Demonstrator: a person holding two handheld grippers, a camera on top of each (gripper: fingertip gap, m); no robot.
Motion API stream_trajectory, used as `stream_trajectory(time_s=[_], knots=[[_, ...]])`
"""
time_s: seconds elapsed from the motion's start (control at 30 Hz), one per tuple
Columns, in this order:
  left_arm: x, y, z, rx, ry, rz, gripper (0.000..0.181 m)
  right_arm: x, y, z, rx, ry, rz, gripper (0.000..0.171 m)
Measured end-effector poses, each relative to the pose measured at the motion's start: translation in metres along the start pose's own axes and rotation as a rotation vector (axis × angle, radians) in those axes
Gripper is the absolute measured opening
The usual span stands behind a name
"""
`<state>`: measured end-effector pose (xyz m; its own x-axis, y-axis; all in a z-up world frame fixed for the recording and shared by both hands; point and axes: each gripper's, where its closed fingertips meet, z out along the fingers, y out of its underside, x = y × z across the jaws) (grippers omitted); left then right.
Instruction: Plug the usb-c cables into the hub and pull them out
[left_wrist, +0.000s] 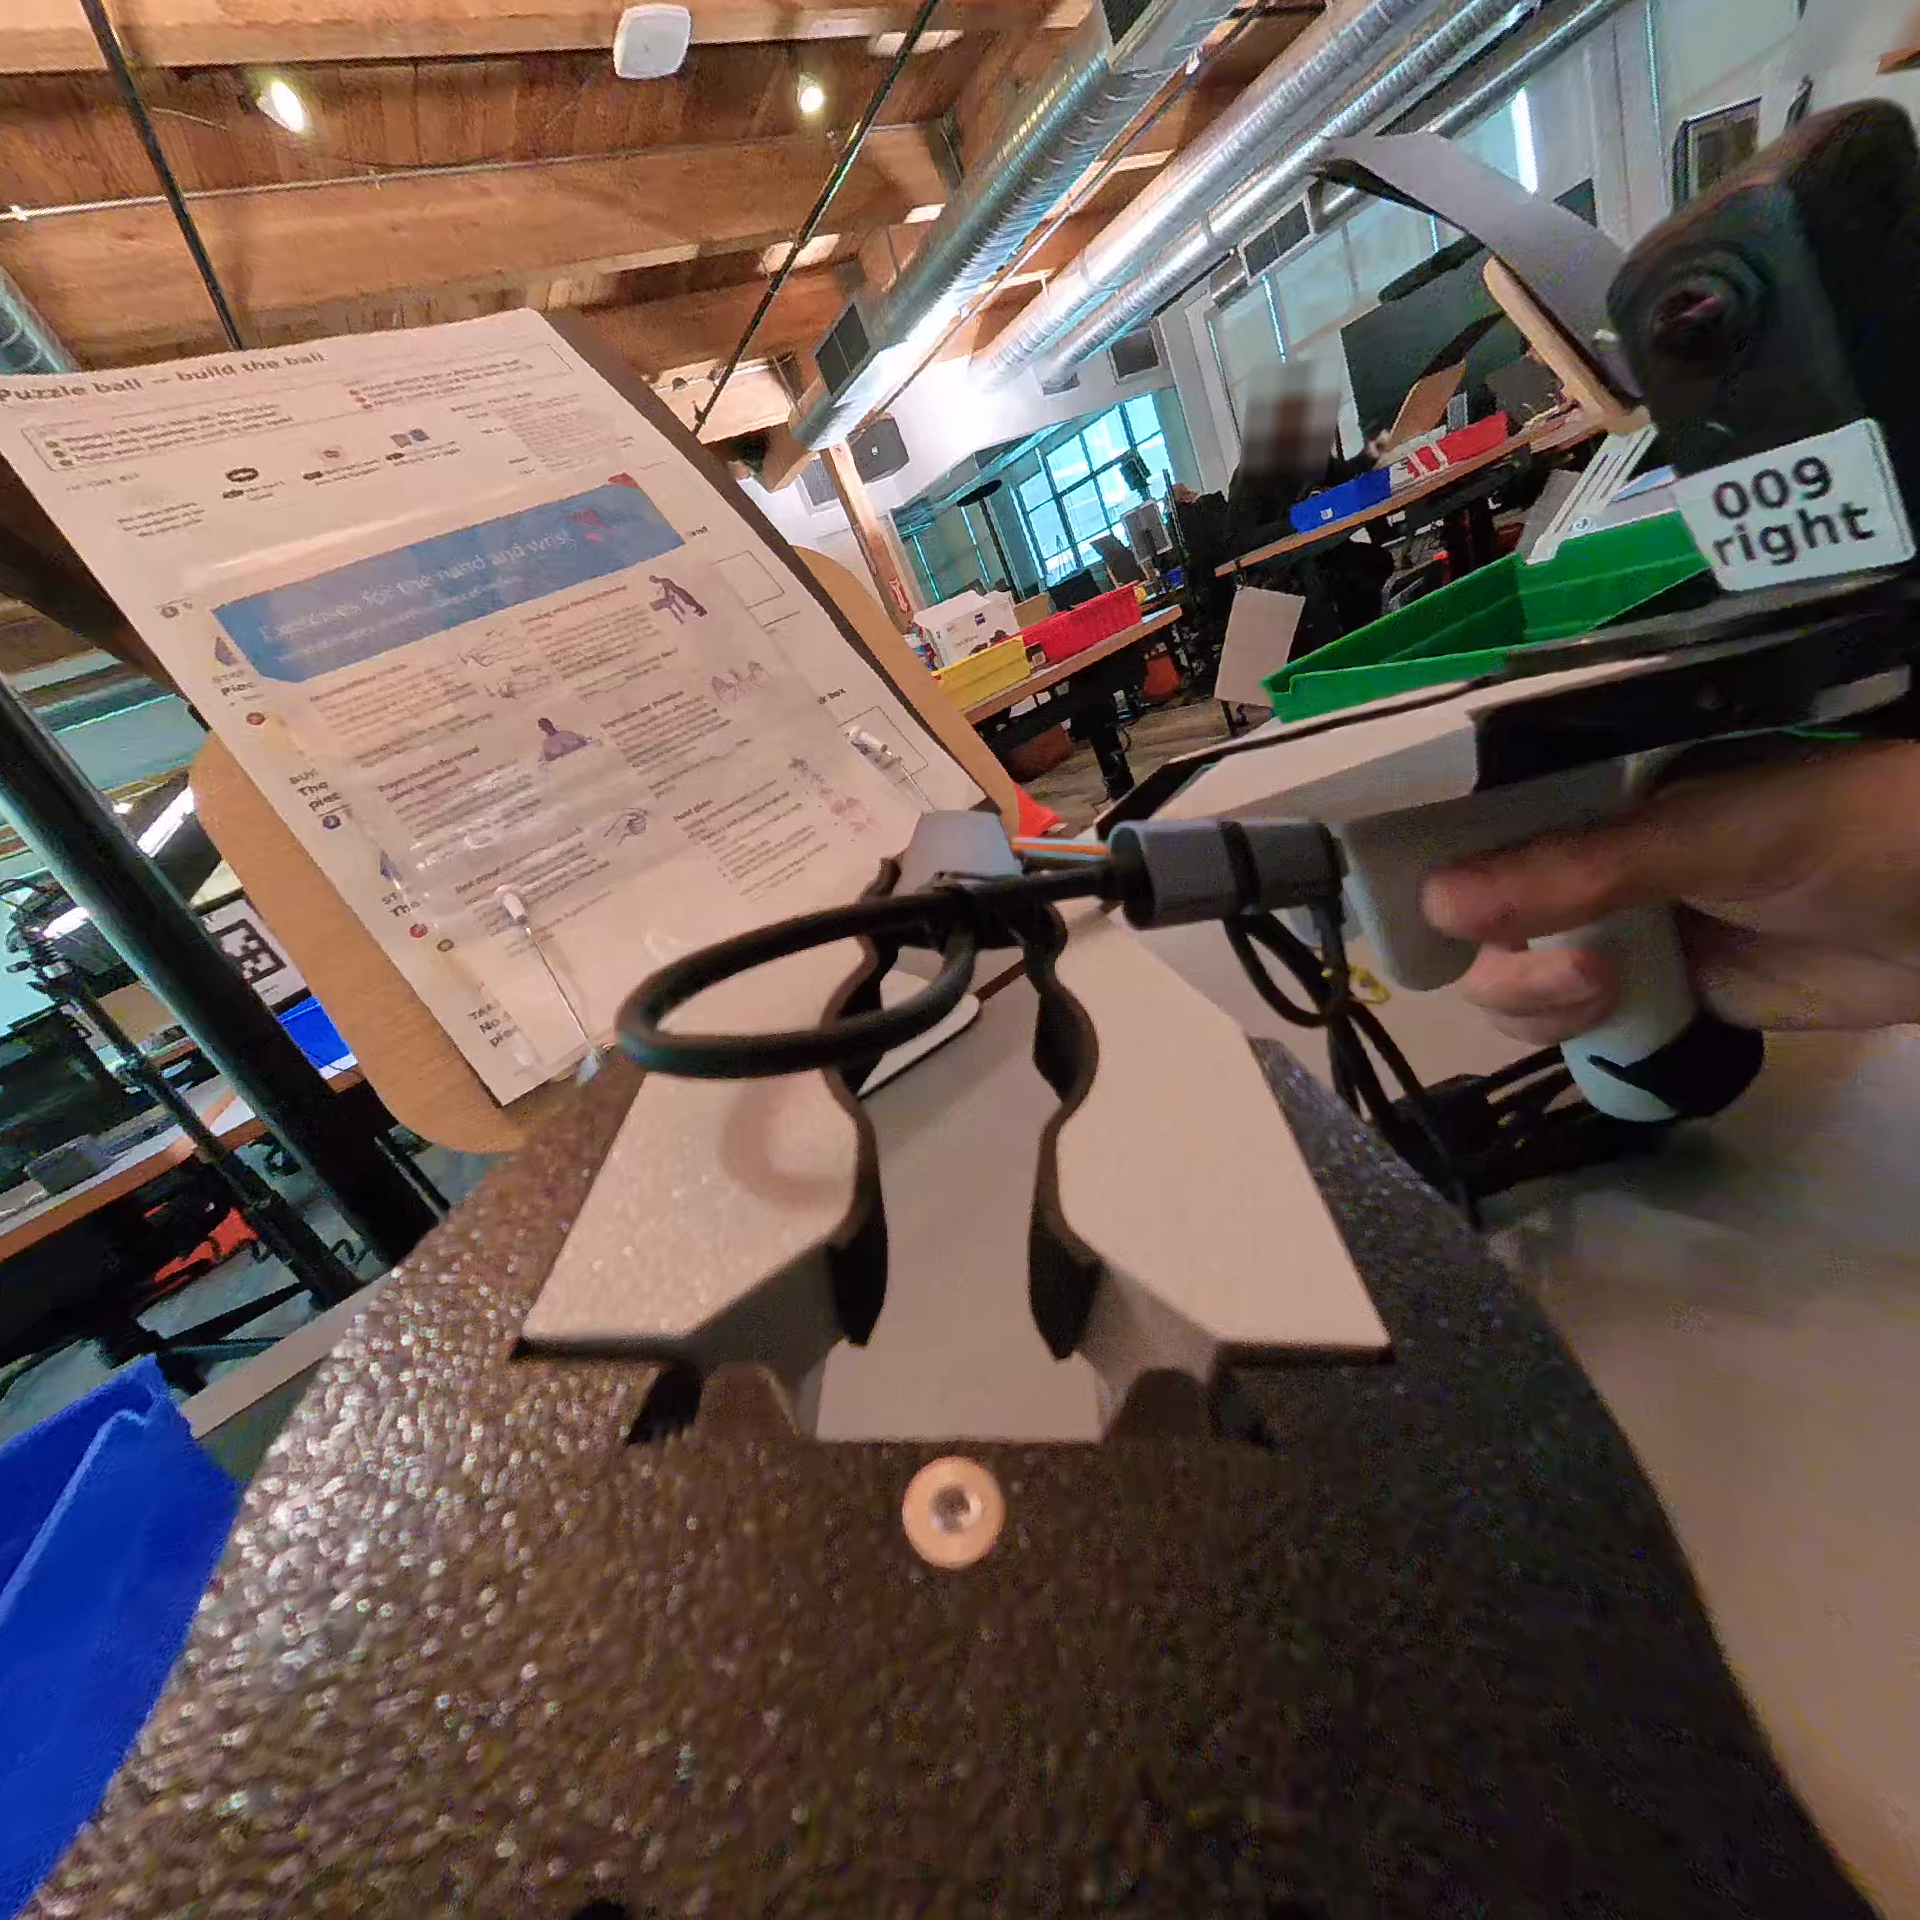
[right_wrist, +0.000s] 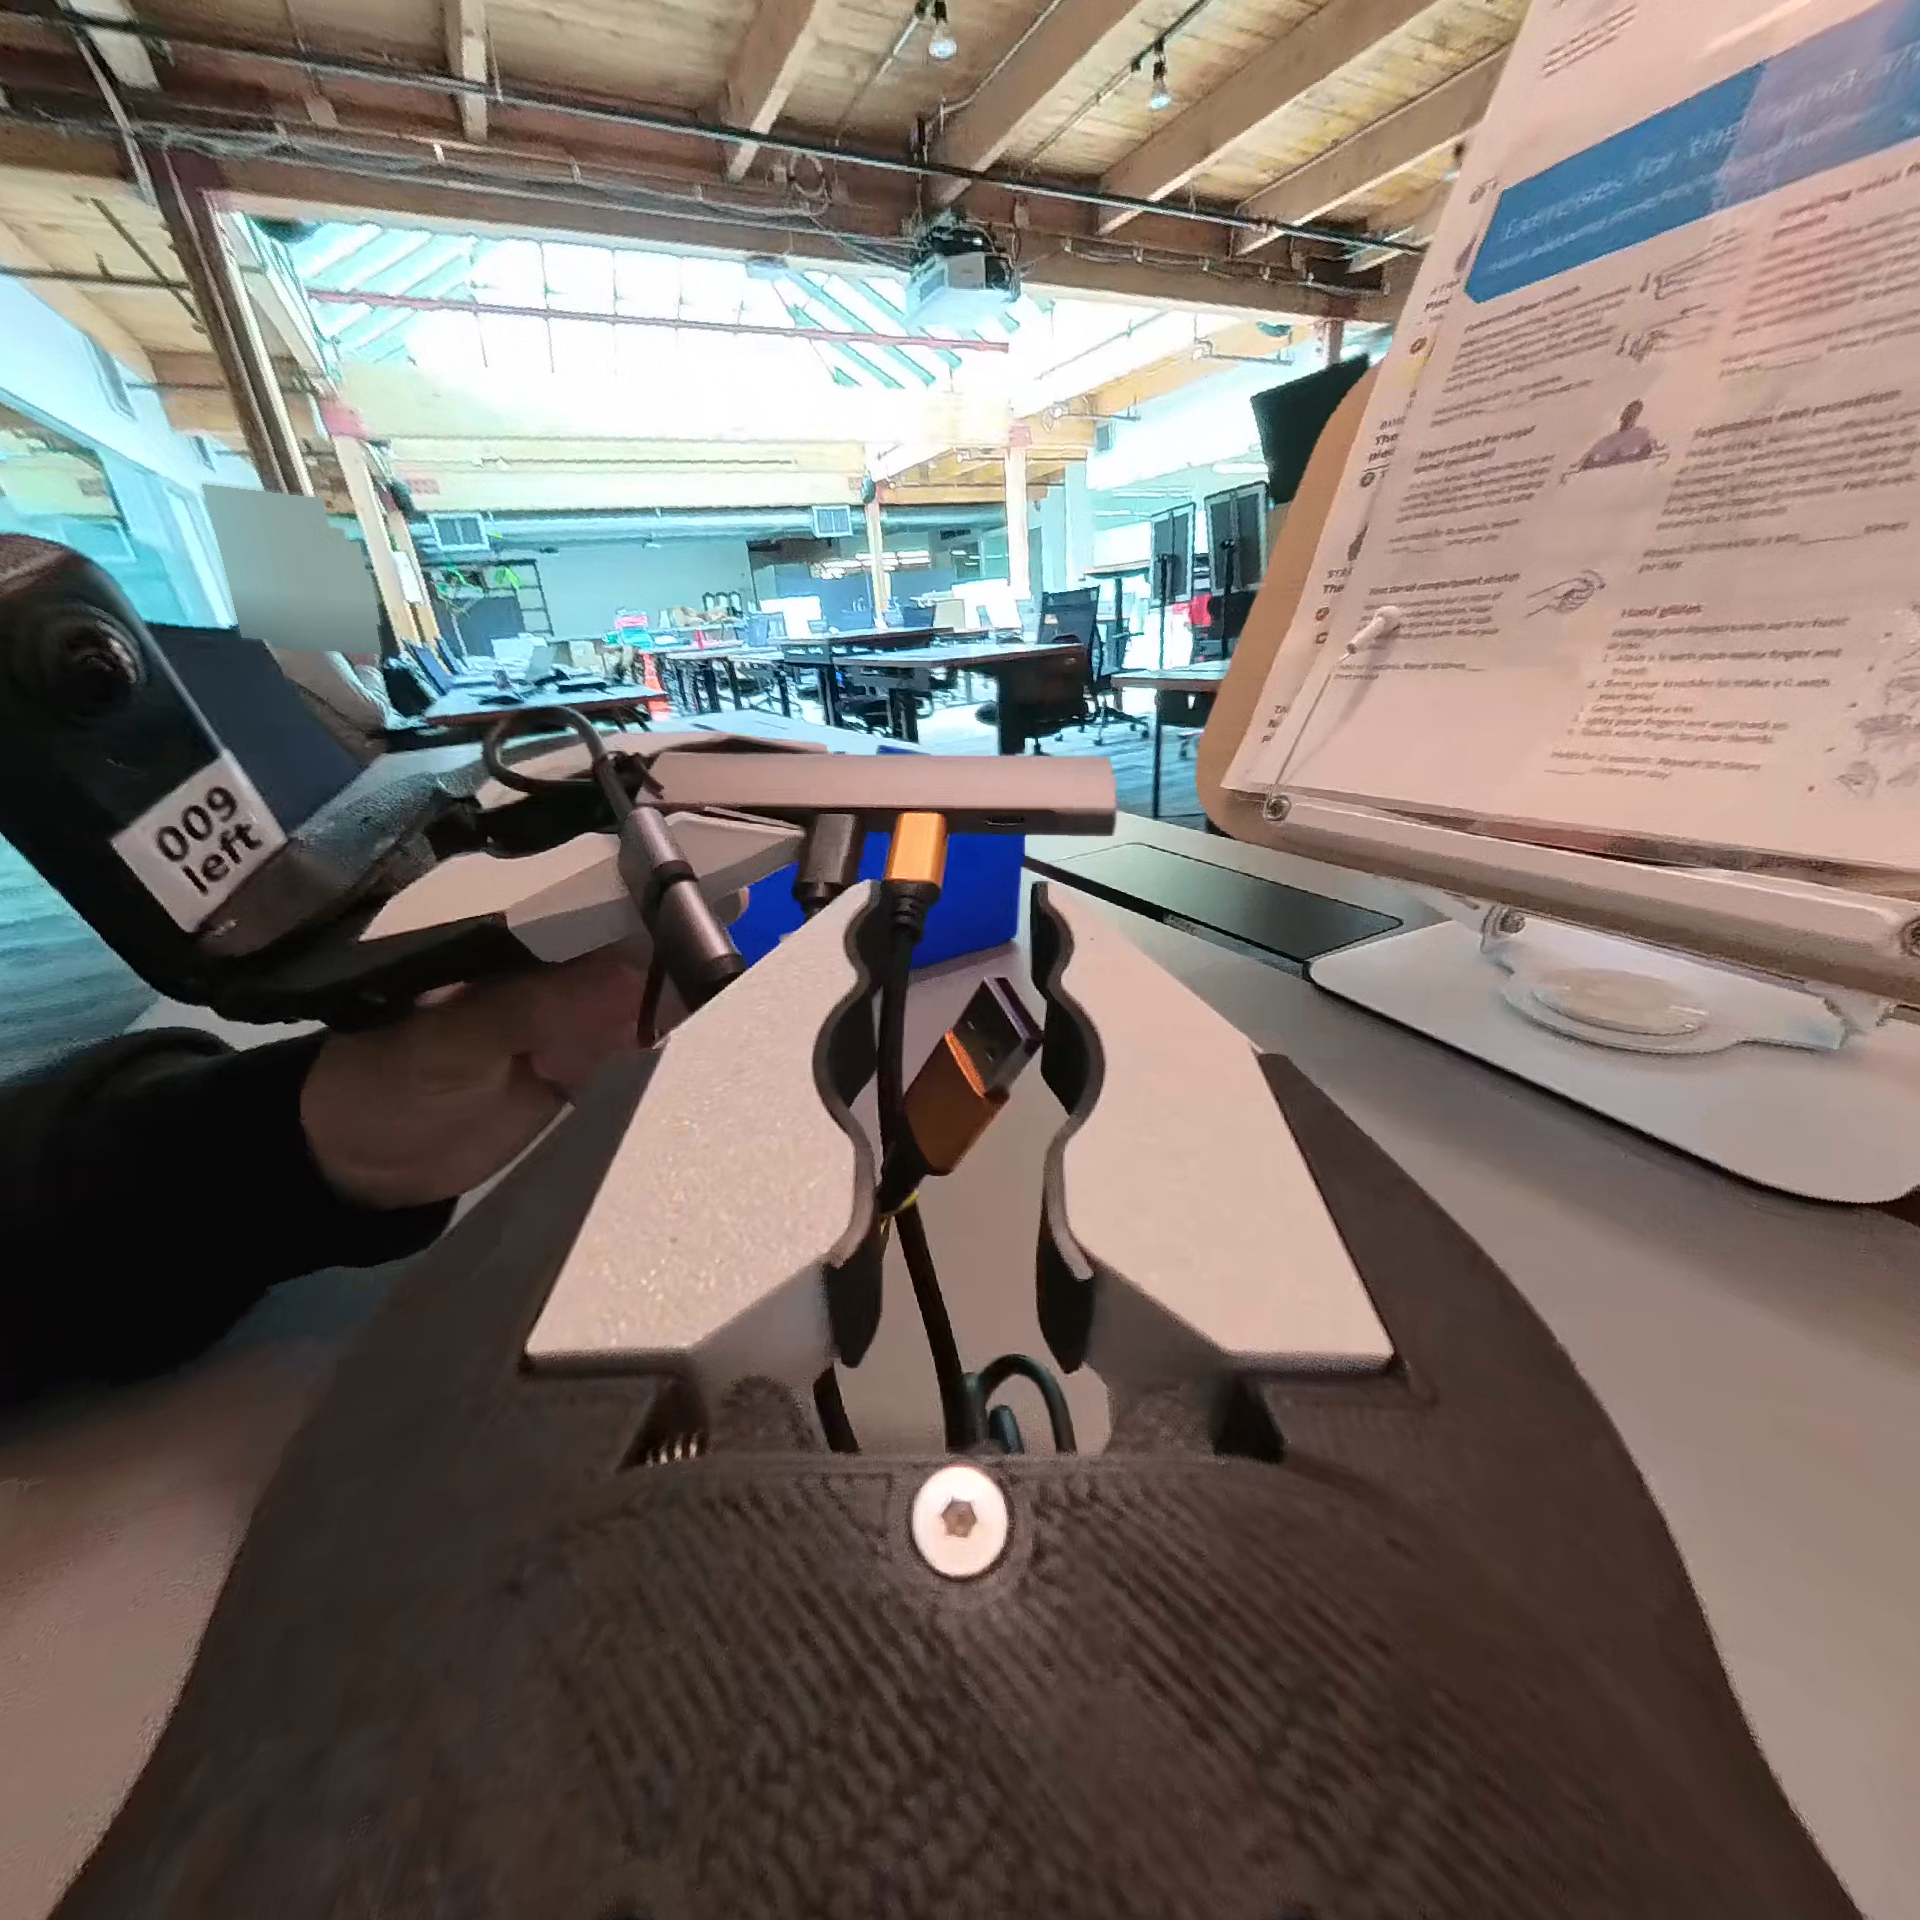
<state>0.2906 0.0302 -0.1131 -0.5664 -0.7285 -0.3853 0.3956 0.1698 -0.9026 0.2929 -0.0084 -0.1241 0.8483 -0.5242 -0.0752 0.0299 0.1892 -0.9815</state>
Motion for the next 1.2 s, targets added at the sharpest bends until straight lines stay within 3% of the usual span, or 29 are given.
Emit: stream_trajectory(time_s=[0.23, 0.57, 1.2], knots=[[-0.002, 0.004, 0.000, -0.012, -0.013, -0.023, 0.021, -0.007, 0.005, 0.007, 0.008, 0.046, -0.071, 0.009], [-0.018, 0.011, -0.001, -0.067, -0.051, -0.108, 0.021, -0.007, 0.004, 0.019, -0.037, 0.134, -0.123, 0.006], [-0.025, -0.004, -0.012, -0.107, -0.095, -0.077, 0.024, -0.020, -0.006, 0.021, -0.075, 0.166, -0.094, 0.006]])
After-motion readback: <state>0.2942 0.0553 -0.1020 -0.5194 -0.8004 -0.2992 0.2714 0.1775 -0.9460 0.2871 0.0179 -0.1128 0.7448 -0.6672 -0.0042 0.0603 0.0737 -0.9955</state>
